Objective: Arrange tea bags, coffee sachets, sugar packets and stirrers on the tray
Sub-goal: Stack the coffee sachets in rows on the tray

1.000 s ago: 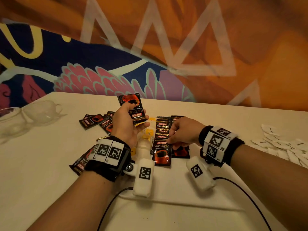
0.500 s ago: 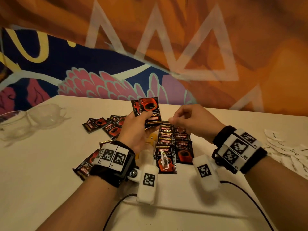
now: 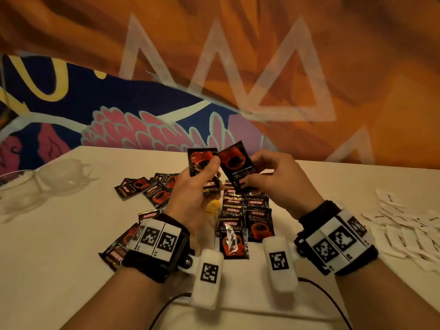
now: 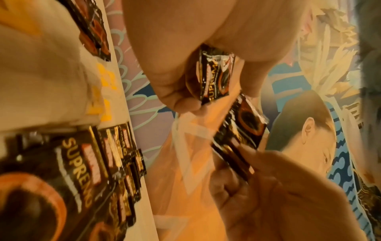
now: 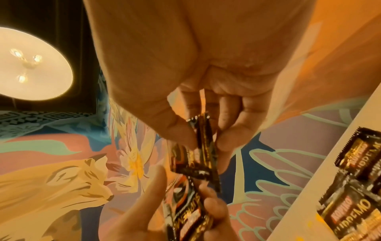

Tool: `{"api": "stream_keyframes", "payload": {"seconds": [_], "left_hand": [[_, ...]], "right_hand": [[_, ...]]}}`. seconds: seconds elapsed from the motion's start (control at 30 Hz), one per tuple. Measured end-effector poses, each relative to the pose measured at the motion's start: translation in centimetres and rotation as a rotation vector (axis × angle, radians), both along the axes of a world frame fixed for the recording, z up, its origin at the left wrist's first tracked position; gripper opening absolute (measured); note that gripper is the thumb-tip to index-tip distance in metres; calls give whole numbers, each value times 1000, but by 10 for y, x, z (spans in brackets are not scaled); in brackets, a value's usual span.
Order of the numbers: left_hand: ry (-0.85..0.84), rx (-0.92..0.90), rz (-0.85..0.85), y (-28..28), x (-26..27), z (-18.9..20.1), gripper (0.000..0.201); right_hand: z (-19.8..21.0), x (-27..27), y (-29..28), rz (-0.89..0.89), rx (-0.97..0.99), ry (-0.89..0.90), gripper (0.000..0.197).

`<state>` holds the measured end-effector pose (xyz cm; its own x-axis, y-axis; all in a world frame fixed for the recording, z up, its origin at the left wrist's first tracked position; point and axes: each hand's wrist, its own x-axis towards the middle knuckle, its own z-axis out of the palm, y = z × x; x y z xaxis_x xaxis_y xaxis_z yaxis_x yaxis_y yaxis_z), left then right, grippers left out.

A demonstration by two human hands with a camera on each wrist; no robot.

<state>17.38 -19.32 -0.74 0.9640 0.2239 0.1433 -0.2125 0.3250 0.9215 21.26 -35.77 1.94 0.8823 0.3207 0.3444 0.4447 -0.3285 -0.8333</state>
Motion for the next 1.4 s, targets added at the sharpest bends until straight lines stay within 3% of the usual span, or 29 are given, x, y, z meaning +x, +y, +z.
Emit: {"api": "stream_keyframes", "payload": {"seconds": [0.1, 0.2, 0.33, 0.5, 0.63, 0.7, 0.8, 0.9, 1.2, 1.4], "left_hand": [[-64, 101, 42, 6, -2, 3, 22], [-53, 203, -41, 1, -4, 2, 21], [16, 260, -88, -2, -2, -3, 17], [11, 113, -64, -6, -3, -1, 10], [2, 44, -63, -7, -3, 0, 19], [24, -78, -27, -3, 0, 2, 21], [61, -277, 23, 5, 4, 3, 19], [94, -317, 34, 7, 6, 2, 22], [122, -299, 45, 3, 4, 2, 21], [128, -289, 40, 2, 4, 1, 21]], "right_hand": [[3, -2, -5, 28, -32, -4, 18], [4, -2, -6, 38, -34, 13, 21], [3, 2, -9, 16, 236, 51, 23], [-8, 2, -1, 16, 356, 112, 16], [-10, 1, -2, 60, 396, 174, 14], [-7, 5, -11, 48, 404, 256, 17], [-10, 12, -23, 34, 81, 395, 21], [-22, 18, -29, -6, -257, 473, 23], [-39, 19, -32, -42, -420, 616, 27], [-44, 18, -29, -104, -630, 452, 40]]}}
